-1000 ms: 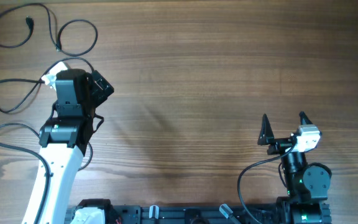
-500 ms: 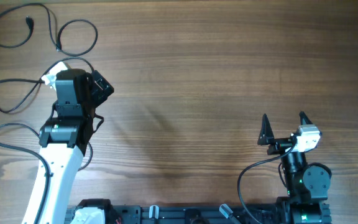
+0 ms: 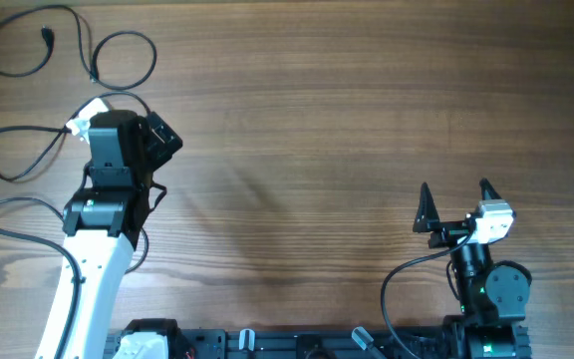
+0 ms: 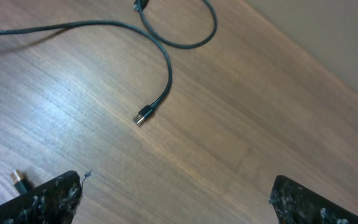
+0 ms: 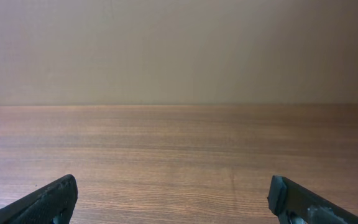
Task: Untangle cables
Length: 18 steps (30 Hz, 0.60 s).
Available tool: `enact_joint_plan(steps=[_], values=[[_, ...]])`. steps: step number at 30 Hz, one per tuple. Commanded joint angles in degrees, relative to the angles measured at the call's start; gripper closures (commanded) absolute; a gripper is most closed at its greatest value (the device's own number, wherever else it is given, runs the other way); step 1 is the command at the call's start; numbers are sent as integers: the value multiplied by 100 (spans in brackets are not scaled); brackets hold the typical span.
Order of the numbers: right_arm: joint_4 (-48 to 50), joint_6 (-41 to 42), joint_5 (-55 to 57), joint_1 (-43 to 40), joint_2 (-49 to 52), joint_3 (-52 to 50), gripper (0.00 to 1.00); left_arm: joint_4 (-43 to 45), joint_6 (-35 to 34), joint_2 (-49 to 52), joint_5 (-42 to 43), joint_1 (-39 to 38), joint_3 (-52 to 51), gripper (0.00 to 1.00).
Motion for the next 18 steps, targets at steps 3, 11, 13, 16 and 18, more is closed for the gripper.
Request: enact_joint_plan(steps=[3,11,13,16,18], values=[[17,-50,-52,28,-90,-7,0,238,109,-81,-96,-31,46,0],[17,-50,-52,28,-90,-7,0,232,111,-76,-120,-9,46,0],[17,-48,-52,28,-90,-7,0,96,111,-81,-116,-11,46,0],[17,-48,-52,28,-90,-7,0,33,111,-105,-111,-11,2,0],[17,-50,-52,28,-90,-7,0,50,111,-116,13,-15,-90,0]])
